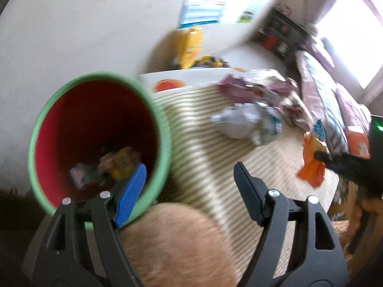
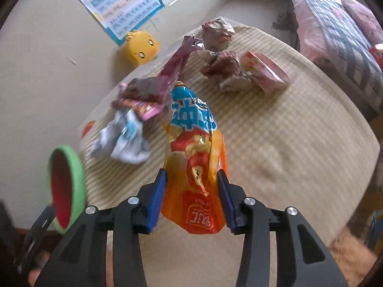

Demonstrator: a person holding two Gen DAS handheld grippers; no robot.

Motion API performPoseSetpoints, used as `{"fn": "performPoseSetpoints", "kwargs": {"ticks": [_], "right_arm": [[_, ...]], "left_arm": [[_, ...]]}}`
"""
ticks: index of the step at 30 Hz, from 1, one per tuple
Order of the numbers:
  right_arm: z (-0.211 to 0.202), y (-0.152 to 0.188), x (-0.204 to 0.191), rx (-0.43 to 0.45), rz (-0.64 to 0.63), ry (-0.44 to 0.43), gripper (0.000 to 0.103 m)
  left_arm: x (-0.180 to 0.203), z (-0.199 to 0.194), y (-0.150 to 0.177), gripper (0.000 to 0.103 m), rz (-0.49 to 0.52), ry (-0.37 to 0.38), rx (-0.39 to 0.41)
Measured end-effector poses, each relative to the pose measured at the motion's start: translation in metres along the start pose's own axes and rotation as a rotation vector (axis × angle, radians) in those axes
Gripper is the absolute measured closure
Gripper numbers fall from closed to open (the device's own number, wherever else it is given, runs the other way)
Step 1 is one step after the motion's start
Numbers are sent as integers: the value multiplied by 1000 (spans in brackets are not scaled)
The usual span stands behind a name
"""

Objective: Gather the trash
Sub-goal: 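Grasp the orange snack bag with the right tool while the left tool moves to the foil, then grasp the crumpled silver foil with the left tool while the right tool lowers the orange bag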

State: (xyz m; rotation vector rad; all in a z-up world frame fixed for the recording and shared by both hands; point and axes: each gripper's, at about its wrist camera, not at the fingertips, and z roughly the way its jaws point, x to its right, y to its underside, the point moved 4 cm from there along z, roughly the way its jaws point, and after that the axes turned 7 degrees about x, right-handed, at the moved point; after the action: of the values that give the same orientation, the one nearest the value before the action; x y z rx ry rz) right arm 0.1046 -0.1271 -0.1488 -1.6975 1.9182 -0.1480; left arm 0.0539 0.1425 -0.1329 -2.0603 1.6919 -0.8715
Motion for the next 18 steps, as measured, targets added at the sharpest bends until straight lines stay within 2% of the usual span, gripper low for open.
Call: {"fn": "performPoseSetpoints", "kwargs": {"ticks": [3,5,7,10,14,15,18], "right_arm": [[-31,19,7,31,52,-61,61],[-39,26,12,45,77,-71,61],[-38,31,19,34,115,-96,61],[-39,32,34,24,158,-114,61],[-44,29,41,26,199,-167,60],[-45,28,40,28,204,-182,60],[-50,26,37,39,199,-217,59]], "left_arm": [[31,14,-12,30,93,12,28],[46,36,-23,30,194,-9,25],[51,55,-29,30,266,-36,-5],[61,81,-36,30,356,-23,-66],[74,116,-29,30,473,-29,-180],[77,122,-26,30,496,-42,-193],[87,131,-27,30,540,-105,-161]]}}
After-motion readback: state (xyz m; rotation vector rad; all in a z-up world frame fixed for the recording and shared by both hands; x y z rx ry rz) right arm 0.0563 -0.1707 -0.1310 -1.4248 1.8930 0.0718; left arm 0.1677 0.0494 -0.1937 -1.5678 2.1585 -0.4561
